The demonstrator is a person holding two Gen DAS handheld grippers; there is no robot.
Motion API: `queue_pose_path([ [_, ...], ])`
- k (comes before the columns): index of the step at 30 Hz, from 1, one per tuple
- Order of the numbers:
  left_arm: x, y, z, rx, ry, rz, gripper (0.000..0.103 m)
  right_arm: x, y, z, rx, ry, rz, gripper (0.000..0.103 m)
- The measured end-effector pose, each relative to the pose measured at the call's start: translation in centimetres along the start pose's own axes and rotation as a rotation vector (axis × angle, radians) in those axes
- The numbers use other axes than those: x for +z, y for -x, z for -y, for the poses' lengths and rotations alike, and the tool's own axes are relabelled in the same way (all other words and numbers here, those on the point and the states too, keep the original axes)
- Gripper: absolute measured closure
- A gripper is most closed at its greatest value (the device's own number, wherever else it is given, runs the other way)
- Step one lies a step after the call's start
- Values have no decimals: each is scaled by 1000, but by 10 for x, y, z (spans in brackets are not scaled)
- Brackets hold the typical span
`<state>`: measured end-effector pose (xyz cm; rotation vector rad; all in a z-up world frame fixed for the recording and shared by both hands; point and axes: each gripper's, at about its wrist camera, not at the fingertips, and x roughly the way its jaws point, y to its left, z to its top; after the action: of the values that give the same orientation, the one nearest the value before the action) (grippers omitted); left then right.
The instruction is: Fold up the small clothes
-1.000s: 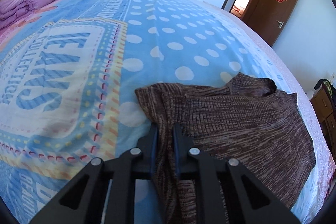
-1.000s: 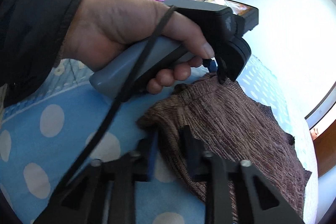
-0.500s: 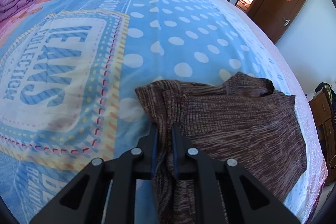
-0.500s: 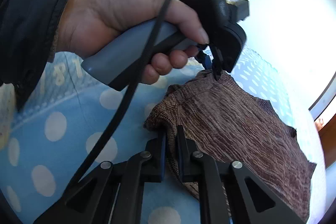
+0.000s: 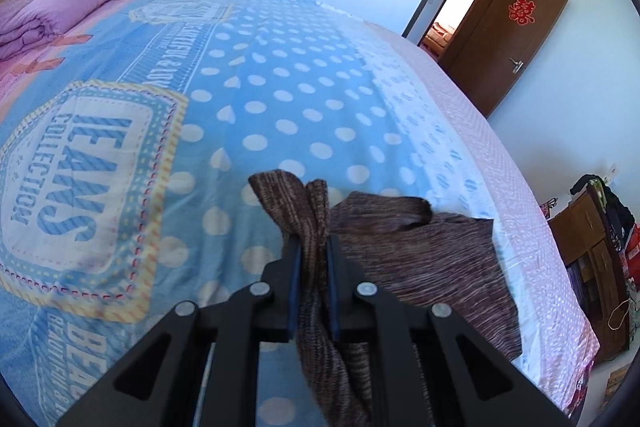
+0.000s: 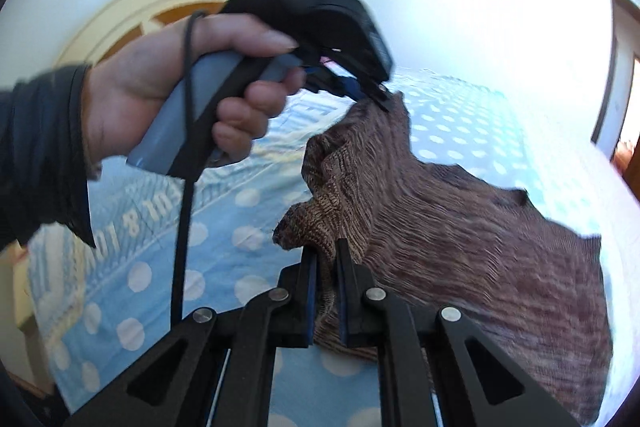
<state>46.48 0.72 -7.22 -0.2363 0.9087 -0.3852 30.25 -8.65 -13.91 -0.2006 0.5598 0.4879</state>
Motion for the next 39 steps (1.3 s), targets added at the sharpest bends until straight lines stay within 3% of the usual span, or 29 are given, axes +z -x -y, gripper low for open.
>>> queue_pose_path([
  [15, 12, -18, 101, -77, -99, 4, 91, -16, 58, 75, -27, -195, 51, 96],
  [26, 1, -58, 172, -147, -197, -51, 91, -42, 91, 127, -31, -306, -18, 96],
  [39, -19, -106, 230, -136, -302, -105, 91, -81, 109, 170, -69, -433, -64, 98],
])
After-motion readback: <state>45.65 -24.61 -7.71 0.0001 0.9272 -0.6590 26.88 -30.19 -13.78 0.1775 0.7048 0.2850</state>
